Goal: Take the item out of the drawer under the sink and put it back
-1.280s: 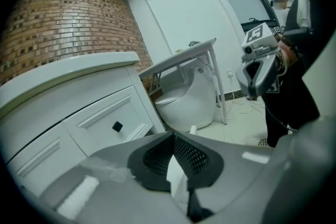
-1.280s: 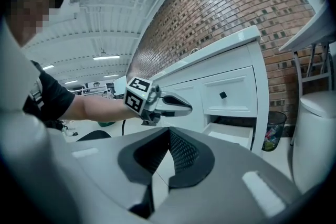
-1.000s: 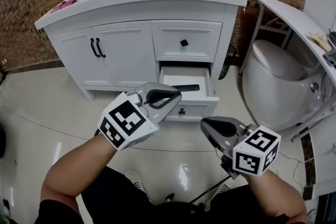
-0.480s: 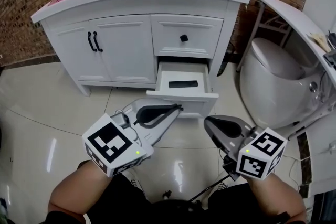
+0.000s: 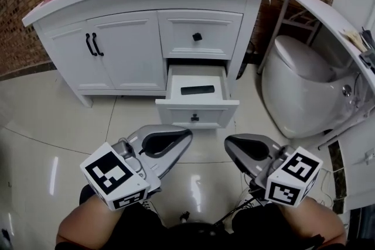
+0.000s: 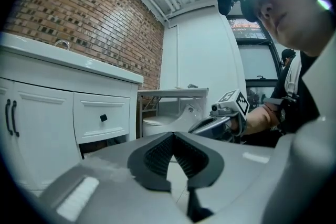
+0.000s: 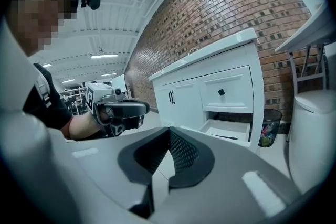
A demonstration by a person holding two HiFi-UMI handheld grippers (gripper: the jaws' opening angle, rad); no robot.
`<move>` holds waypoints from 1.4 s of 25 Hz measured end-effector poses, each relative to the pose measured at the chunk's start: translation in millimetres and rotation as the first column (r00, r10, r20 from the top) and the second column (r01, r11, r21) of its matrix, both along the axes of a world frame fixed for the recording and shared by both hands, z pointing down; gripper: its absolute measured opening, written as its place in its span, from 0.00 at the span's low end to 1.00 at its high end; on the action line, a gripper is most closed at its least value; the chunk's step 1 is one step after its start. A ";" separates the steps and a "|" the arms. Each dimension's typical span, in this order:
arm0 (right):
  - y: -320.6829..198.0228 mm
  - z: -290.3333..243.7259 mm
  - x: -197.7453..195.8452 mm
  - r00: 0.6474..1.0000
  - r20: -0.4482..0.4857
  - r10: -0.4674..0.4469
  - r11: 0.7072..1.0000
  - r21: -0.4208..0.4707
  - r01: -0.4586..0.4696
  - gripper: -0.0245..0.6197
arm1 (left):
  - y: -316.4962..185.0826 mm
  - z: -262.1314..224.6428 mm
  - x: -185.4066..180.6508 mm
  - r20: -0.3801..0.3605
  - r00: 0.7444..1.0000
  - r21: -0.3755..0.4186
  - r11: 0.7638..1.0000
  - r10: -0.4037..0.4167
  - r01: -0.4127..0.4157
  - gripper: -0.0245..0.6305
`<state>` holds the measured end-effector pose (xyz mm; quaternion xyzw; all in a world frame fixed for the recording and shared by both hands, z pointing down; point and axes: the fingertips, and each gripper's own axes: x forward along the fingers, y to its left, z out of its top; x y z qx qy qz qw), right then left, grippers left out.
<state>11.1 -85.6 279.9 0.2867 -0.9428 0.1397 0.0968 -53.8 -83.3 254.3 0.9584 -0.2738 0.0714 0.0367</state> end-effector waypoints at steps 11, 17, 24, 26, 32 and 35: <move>3.8 7.6 -5.0 1.000 0.000 -0.014 0.999 -0.033 0.014 0.04 | 6.1 9.2 -9.1 0.010 1.000 -0.006 1.000 -0.006 0.006 0.04; 4.0 12.9 -5.2 1.000 -0.014 -0.011 0.999 -0.035 0.010 0.04 | 8.8 7.3 -2.8 -0.004 1.000 0.004 1.000 0.009 -0.009 0.04; 3.4 12.0 -5.1 1.000 -0.013 -0.010 0.999 -0.044 0.009 0.04 | 6.6 7.1 -3.5 -0.010 1.000 0.001 1.000 -0.006 0.006 0.04; 3.7 11.5 -5.2 1.000 -0.013 -0.010 0.999 -0.037 0.009 0.04 | 5.9 8.1 -4.1 -0.009 1.000 0.000 1.000 -0.010 0.010 0.04; 3.2 11.5 -4.5 1.000 -0.020 -0.010 0.999 -0.036 0.009 0.04 | 6.5 10.3 -3.6 0.004 1.000 -0.002 1.000 -0.003 0.003 0.04; 2.7 11.0 -3.8 1.000 -0.018 -0.006 0.999 -0.034 0.005 0.04 | 6.3 11.6 -3.6 0.007 1.000 -0.005 1.000 -0.002 0.002 0.04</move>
